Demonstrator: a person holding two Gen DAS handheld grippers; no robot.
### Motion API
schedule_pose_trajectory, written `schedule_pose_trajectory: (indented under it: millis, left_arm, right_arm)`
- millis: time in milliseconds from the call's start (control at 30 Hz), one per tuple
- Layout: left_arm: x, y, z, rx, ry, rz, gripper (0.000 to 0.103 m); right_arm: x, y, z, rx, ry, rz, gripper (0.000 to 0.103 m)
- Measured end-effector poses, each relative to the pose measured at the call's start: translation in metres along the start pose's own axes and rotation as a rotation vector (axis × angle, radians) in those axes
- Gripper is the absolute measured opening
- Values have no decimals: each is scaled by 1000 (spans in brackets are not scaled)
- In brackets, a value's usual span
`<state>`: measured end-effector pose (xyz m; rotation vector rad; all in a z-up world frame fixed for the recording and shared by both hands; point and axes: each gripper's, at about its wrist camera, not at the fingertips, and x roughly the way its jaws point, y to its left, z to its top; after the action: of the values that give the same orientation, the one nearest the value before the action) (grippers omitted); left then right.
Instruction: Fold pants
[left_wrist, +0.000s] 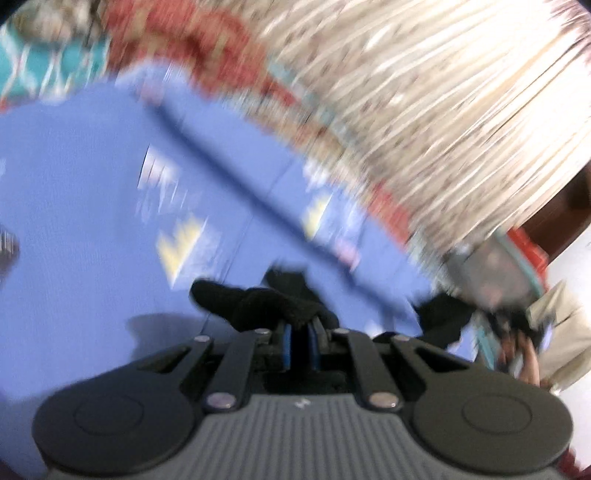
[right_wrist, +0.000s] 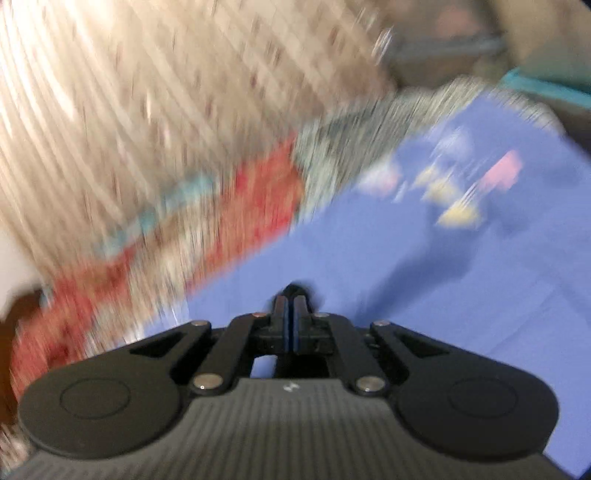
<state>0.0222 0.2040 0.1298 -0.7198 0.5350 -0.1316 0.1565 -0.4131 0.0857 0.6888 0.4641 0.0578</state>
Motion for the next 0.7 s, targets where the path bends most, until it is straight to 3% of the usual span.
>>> schedule_pose_trajectory:
  millis: [133, 167, 233, 300, 400, 500, 533, 567, 633, 700]
  left_arm:
    - [-43, -6, 7, -18, -63, -11, 8]
    - [-50, -3, 9, -28, -65, -1, 8]
    - [-54, -3, 18, -33, -59, 31, 8]
    - [-46, -11, 34, -14, -42, 36, 7]
    - [-5, -39, 66, 92, -8, 65, 7]
    - [53, -84, 105, 211, 11, 105, 7]
    - [74, -100, 116, 243, 5, 123, 7]
    - [94, -114, 123, 248, 7, 131, 10]
    - [120, -131, 124, 221, 4, 146, 16]
    - [130, -139, 105, 196, 5, 130, 47]
  right_arm:
    - [-109, -70, 26, 71, -153, -24, 5]
    - [-111, -77, 43, 88, -172, -31, 5]
    - [-150, -112, 42, 115, -203, -59, 5]
    - [-175, -146, 42, 145, -197, -100, 5]
    - [-215, -209, 22, 192, -181, -185, 2]
    - [-207, -248, 25, 251, -128, -243, 2]
    - [-204, -252, 23, 259, -107, -258, 2]
    - [-213, -232, 6, 260, -102, -281, 3]
    - [-211, -213, 0, 210, -53, -249, 4]
    - [-200, -181, -21, 93, -1, -232, 7]
